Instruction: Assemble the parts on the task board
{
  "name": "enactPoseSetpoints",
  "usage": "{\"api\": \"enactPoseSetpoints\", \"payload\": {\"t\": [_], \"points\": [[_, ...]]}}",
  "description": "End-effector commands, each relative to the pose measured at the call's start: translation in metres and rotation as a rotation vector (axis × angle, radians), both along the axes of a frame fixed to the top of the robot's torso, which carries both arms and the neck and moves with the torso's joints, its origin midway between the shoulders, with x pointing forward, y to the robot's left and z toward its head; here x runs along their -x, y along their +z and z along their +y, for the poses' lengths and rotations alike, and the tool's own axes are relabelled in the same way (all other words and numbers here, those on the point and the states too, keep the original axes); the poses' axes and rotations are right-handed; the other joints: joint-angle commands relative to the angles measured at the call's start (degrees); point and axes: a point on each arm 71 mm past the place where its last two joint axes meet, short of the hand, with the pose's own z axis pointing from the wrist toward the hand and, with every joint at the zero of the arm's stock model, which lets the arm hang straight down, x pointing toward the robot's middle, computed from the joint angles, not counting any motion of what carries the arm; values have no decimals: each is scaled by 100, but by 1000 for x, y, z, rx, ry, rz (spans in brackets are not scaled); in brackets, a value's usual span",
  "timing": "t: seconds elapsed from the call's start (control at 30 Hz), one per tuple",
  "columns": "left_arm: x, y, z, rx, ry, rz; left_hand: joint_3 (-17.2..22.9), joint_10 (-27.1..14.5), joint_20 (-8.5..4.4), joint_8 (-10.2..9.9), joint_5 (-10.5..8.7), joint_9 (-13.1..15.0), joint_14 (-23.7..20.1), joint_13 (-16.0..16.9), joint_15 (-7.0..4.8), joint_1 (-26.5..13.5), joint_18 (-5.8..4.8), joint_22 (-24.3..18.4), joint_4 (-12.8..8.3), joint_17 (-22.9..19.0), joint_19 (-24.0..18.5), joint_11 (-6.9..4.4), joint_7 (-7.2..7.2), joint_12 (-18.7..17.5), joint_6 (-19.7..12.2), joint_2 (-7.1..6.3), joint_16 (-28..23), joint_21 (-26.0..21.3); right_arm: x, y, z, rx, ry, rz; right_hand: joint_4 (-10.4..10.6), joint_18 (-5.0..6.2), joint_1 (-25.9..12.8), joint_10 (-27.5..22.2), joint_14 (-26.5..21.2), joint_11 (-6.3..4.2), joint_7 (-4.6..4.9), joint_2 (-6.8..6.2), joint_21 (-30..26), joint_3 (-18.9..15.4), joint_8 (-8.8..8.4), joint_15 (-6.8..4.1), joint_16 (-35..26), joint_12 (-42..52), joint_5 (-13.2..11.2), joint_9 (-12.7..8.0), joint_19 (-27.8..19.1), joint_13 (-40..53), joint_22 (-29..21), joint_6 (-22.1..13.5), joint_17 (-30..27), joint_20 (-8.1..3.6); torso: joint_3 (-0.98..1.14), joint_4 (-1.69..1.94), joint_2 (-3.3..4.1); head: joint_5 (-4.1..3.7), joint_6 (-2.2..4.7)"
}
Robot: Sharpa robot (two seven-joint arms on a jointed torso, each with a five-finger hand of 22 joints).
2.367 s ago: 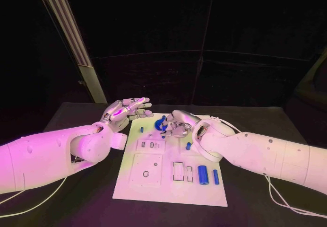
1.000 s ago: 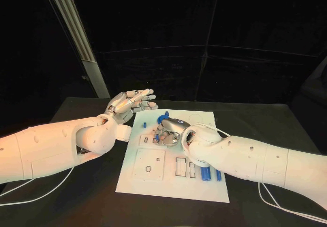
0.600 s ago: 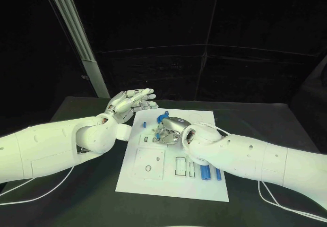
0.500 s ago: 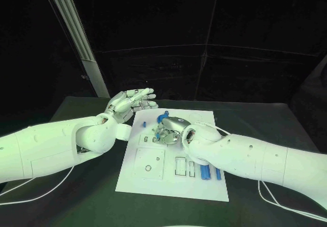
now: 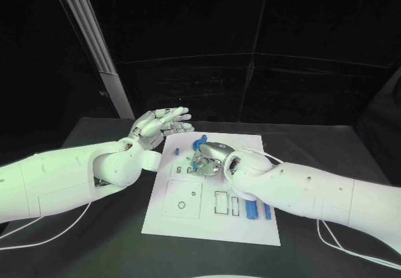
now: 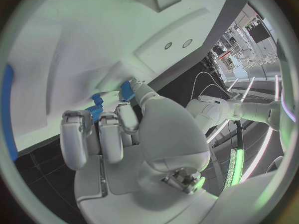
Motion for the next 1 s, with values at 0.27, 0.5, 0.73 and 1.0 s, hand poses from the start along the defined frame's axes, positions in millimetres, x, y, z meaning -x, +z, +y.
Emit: {"api": "enactPoseSetpoints", "payload": {"t": [0.27,0.5,0.73,1.0], "points": [[0,2,-1,12,-9,-8,-3,25,15,-27,18,-2,34,5,19,0,73,-9,-31,7,24,2,168,-19,-6,46,-16,-25,4,-8,-1,63,17,35,13,-22,-146,-95,606,32,30,-109,-12,5,-42,35,14,-70,-76,-16,447,-55,1216,-96,1509,25,-2,1,-1,-7,-7],[0,2,-1,12,-9,-8,-3,25,15,-27,18,-2,34,5,19,0,73,-9,-31,7,24,2,168,-19,-6,46,-16,-25,4,-8,-1,64,11,30,30,-19,-194,-119,606,42,42,-146,-18,-10,-51,45,14,-86,-78,-22,440,-80,1202,-126,1509,34,-1,3,-1,-12,-15],[-1,2,-1,12,-9,-8,-3,25,15,-27,18,-2,34,5,19,0,73,-9,-31,7,24,2,168,-19,-6,46,-16,-25,5,-7,-2,58,8,22,49,-16,-259,-154,606,61,61,-215,-24,-41,-69,60,14,-106,-81,-33,432,-112,1188,-186,1509,49,2,1,0,-15,-14],[-1,2,-1,11,-8,-8,6,31,15,-28,17,-2,40,5,18,-10,73,-12,-42,13,26,1,168,-22,-2,40,-23,-25,6,-5,-2,46,5,4,87,-13,-336,-167,606,76,73,-270,-30,-87,-72,75,14,-107,-123,-35,426,-122,1175,-225,1509,64,0,1,2,-22,-12]]}}
